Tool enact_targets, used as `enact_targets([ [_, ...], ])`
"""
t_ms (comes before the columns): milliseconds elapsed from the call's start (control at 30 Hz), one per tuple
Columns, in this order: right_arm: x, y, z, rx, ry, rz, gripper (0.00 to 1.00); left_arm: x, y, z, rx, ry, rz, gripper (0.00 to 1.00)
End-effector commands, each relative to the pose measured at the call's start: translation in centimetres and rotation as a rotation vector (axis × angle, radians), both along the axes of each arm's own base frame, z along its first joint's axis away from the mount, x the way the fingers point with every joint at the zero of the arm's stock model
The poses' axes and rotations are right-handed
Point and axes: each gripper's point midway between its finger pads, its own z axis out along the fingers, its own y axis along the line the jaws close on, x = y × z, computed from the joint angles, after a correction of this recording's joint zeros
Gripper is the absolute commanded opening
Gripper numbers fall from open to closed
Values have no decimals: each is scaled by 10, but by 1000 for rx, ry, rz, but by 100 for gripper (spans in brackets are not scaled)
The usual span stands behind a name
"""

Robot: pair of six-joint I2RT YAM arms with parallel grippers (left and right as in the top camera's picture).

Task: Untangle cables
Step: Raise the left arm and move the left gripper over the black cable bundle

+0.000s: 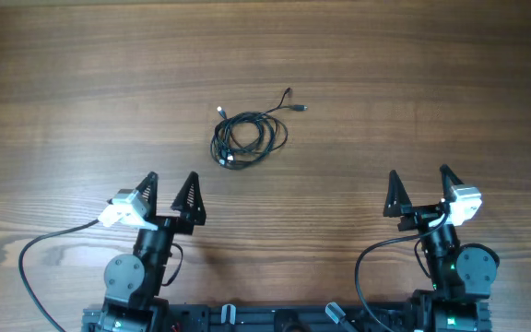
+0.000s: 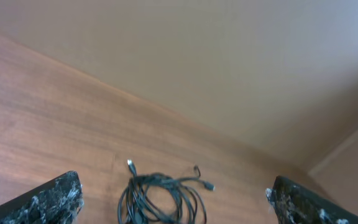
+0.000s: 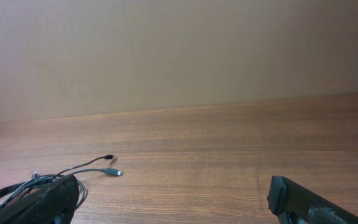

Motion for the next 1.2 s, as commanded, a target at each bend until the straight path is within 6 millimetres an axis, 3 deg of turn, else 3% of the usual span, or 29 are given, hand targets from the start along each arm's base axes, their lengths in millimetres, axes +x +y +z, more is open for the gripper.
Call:
enact_targets([
  [0, 0, 2, 0, -11, -3, 14, 100, 1, 7, 3, 15, -18, 41, 100],
  [133, 0, 2, 0, -11, -3, 14, 100, 0, 8, 13, 8, -47, 42, 100],
  [333, 0, 2, 0, -11, -2, 14, 100, -9, 14, 61, 88, -159, 76, 100],
  [433, 0, 2, 0, -11, -2, 14, 100, -12, 15, 74, 82, -184, 78, 100],
  [767, 0, 2, 0, -10, -3, 14, 100, -11, 22, 94, 99, -189, 124, 100],
  [1100, 0, 2, 0, -11, -2, 14, 100, 17, 15, 99, 149, -19, 108, 100],
  [1167, 0, 2, 0, -11, -2, 14, 100, 23, 13, 105, 225, 52, 100, 100],
])
